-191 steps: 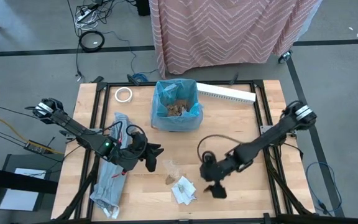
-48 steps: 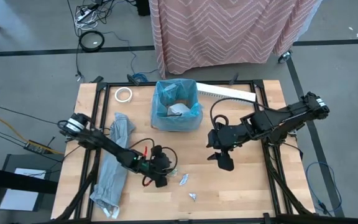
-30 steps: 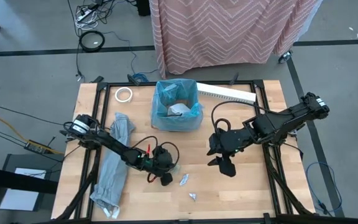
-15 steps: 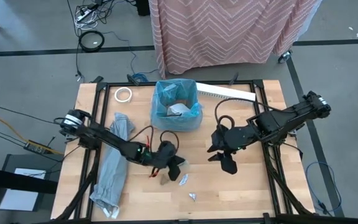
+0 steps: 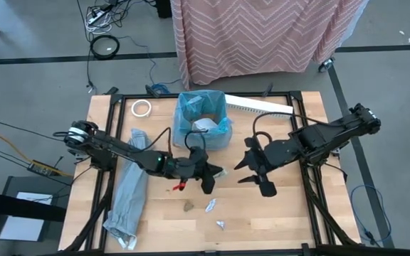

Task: Place trash/remove bag and relplace
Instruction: Put the transparent plastic into the trash bin

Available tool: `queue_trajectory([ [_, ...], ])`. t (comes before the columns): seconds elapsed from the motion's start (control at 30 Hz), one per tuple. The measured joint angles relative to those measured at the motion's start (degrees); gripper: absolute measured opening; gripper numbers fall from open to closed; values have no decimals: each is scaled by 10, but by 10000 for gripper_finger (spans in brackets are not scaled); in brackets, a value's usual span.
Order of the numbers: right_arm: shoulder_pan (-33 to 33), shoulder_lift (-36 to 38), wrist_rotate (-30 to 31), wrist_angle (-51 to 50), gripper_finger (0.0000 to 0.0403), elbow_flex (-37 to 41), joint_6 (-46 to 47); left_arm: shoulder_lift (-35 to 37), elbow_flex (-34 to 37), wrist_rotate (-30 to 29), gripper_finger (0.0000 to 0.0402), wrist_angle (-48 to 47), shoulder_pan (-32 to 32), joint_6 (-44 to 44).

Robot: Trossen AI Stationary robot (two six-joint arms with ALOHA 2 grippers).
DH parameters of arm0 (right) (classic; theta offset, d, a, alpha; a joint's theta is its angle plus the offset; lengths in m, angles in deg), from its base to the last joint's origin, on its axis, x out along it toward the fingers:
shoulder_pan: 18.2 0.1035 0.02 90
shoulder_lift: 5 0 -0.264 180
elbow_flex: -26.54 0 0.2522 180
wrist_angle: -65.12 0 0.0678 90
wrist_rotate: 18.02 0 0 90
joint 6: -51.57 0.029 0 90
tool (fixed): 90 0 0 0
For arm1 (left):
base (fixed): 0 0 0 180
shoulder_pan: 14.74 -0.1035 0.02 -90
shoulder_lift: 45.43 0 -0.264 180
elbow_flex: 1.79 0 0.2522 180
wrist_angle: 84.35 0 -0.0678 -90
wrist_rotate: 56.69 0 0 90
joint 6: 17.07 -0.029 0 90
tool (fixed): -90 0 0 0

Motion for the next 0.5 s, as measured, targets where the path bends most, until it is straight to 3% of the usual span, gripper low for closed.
queue_trajectory([
  [0.2,-9,-18,-4,5,205,0,-60,0,-15,-2,0,3,-22,-3],
  [0.5,-45,-51,4,-3,177,0,-60,0,-18,12,0,55,-44,-8],
])
